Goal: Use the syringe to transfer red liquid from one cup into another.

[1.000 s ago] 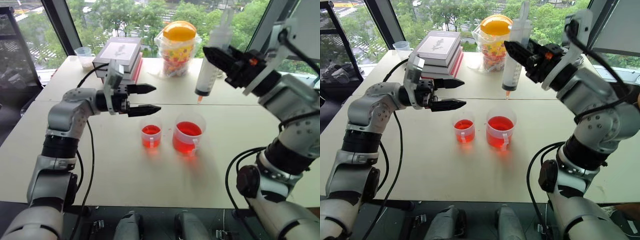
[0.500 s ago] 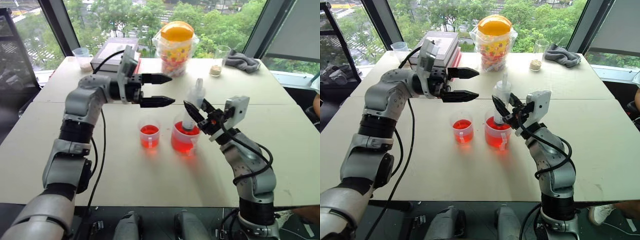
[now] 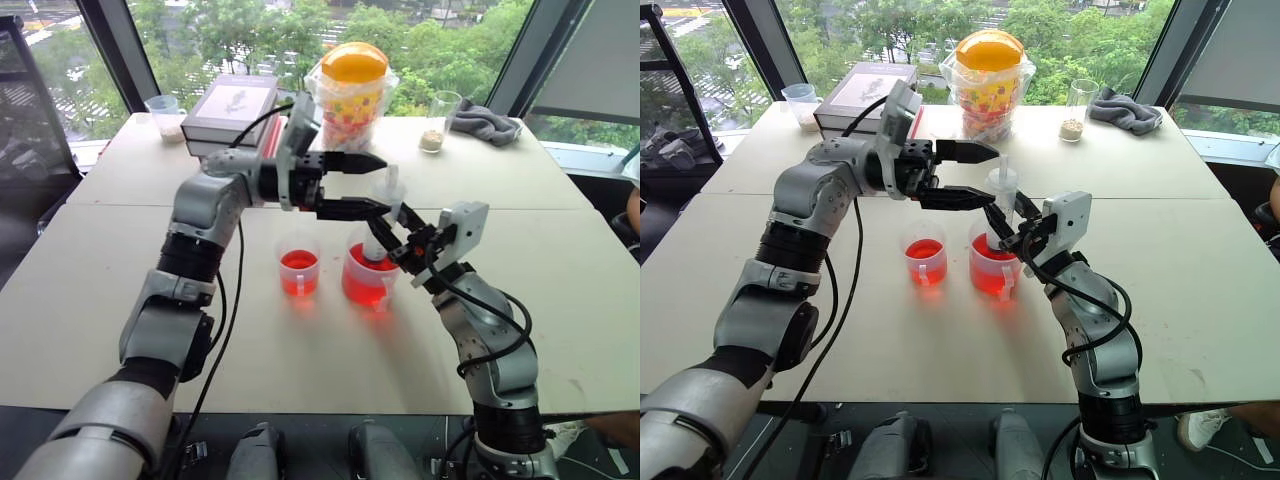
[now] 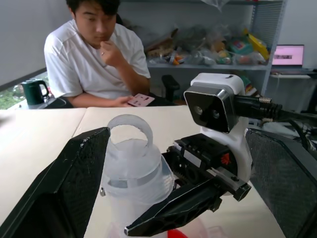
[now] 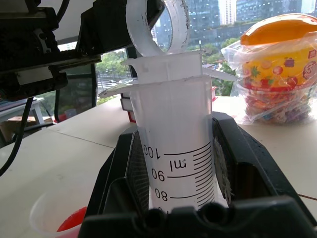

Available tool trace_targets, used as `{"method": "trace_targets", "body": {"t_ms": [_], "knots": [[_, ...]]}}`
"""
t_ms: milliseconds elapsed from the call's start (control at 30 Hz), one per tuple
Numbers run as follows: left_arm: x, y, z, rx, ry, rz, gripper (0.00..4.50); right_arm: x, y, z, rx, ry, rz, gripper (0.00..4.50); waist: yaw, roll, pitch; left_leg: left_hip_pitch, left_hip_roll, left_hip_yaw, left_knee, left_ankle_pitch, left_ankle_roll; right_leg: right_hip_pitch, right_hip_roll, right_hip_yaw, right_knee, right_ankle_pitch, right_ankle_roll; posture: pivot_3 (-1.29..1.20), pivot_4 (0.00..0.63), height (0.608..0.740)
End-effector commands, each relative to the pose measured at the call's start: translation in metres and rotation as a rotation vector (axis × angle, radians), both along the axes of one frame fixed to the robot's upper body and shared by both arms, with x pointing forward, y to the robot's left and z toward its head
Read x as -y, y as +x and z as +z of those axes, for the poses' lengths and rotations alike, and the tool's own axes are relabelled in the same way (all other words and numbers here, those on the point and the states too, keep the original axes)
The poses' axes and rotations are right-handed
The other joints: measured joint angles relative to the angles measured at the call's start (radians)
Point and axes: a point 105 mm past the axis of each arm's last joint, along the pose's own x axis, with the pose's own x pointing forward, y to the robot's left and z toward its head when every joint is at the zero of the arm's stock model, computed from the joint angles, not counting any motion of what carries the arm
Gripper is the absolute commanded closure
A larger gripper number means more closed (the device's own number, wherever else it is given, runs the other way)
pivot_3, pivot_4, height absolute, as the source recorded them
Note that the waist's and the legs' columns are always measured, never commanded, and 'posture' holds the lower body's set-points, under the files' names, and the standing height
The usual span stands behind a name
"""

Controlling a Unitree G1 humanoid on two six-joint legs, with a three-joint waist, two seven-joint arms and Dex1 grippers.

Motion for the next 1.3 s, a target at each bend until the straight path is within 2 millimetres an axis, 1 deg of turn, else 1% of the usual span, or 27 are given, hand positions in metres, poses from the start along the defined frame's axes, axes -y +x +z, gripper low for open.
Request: {"method": "trace_targets", "body": {"t_ms": [33,167,300,333,367,433,467,533,567,600,667,800,1067,1300], "knots": [[0.009,-0.005,0.008,0.041,0.027,-0.028,0.00,-0.002,-0.004,0.010,0.052,-0.005,0.008,3.12,0.000,0.000,0.000,0.000,0.000,0.000,0.000,0.000,0.000,0.000,0.000,0.000,0.000,0.000,0.000,0.00,0.150,0.740],[0.014,-0.006,0.004,0.030,0.046,-0.039,0.00,-0.003,-0.005,0.010,0.053,-0.012,0.007,3.12,0.001,0.000,0.000,0.000,0.000,0.000,0.000,0.000,0.000,0.000,0.000,0.000,0.000,0.000,0.000,0.00,0.150,0.740],[0.018,-0.006,0.006,0.020,0.034,-0.038,0.00,-0.005,-0.004,0.009,0.052,-0.018,0.008,3.12,0.001,0.000,0.000,0.000,0.000,0.000,0.000,0.000,0.000,0.000,0.000,0.000,0.000,0.000,0.000,0.00,0.150,0.740],[0.019,-0.004,0.007,0.017,0.032,-0.029,0.55,-0.005,-0.005,0.009,0.052,-0.018,0.008,3.12,0.002,0.000,0.000,0.000,0.000,0.000,0.000,0.000,0.000,0.000,0.000,0.000,0.000,0.000,0.000,0.00,0.150,0.740],[0.021,-0.003,0.007,0.015,0.029,-0.023,0.87,-0.005,-0.005,0.009,0.051,-0.019,0.009,3.12,0.002,0.000,0.000,0.000,0.000,0.000,0.000,0.000,0.000,0.000,0.000,0.000,0.000,0.000,0.000,0.00,0.150,0.740],[0.023,-0.002,0.009,0.014,0.022,-0.019,1.89,-0.005,-0.005,0.008,0.048,-0.022,0.011,3.12,0.002,0.000,0.000,0.000,0.000,0.000,0.000,0.000,0.000,0.000,0.000,0.000,0.000,0.000,0.000,0.00,0.150,0.740],[0.024,-0.002,0.010,0.012,0.017,-0.017,2.51,-0.006,-0.005,0.007,0.044,-0.025,0.014,3.12,0.001,0.000,0.000,0.000,0.000,0.000,0.000,0.000,0.000,0.000,0.000,0.000,0.000,0.000,0.000,0.00,0.150,0.740],[0.025,-0.001,0.011,0.012,0.012,-0.013,3.50,-0.007,-0.005,0.006,0.038,-0.030,0.020,3.12,0.000,0.000,0.000,0.000,0.000,-0.001,0.000,0.000,0.000,0.000,0.000,0.000,0.000,0.000,0.000,0.00,0.150,0.740],[0.026,-0.001,0.011,0.013,0.010,-0.011,4.08,-0.007,-0.006,0.005,0.034,-0.031,0.023,3.12,0.000,0.000,0.000,0.000,0.000,-0.001,0.000,0.000,0.000,0.000,0.000,0.000,0.000,0.000,0.000,0.00,0.150,0.740],[0.026,-0.001,0.011,0.015,0.007,-0.009,4.48,-0.008,-0.006,0.005,0.030,-0.031,0.026,3.12,0.001,0.000,0.000,0.000,0.000,-0.001,0.000,0.000,0.000,0.000,0.000,0.000,0.000,0.000,0.000,0.00,0.150,0.740],[0.026,0.000,0.013,0.027,-0.003,-0.001,4.48,-0.009,-0.006,0.002,0.013,-0.035,0.041,3.12,0.002,0.000,0.000,0.000,0.000,-0.001,0.000,0.000,0.000,0.000,0.000,0.000,0.000,0.000,0.000,0.00,0.150,0.740],[0.026,0.003,0.025,0.064,-0.038,0.026,4.48,-0.013,-0.008,-0.003,-0.030,-0.038,0.075,3.12,0.003,0.000,0.000,0.000,0.000,-0.001,0.000,0.000,0.000,0.000,0.000,0.000,0.000,0.000,0.000,0.00,0.150,0.740],[0.023,0.010,0.042,0.107,-0.072,0.066,4.48,-0.017,-0.010,-0.012,-0.086,-0.052,0.118,3.12,0.002,0.000,0.000,0.000,0.000,-0.001,0.000,0.000,0.000,0.000,0.000,0.000,0.000,0.000,0.000,0.00,0.150,0.740],[0.017,0.017,0.054,0.129,-0.102,0.106,4.48,-0.017,-0.013,-0.020,-0.122,-0.061,0.134,3.12,0.003,0.000,0.000,0.000,0.000,-0.001,0.000,0.000,0.000,0.000,0.000,0.000,0.000,0.000,0.000,0.00,0.150,0.740]]}}
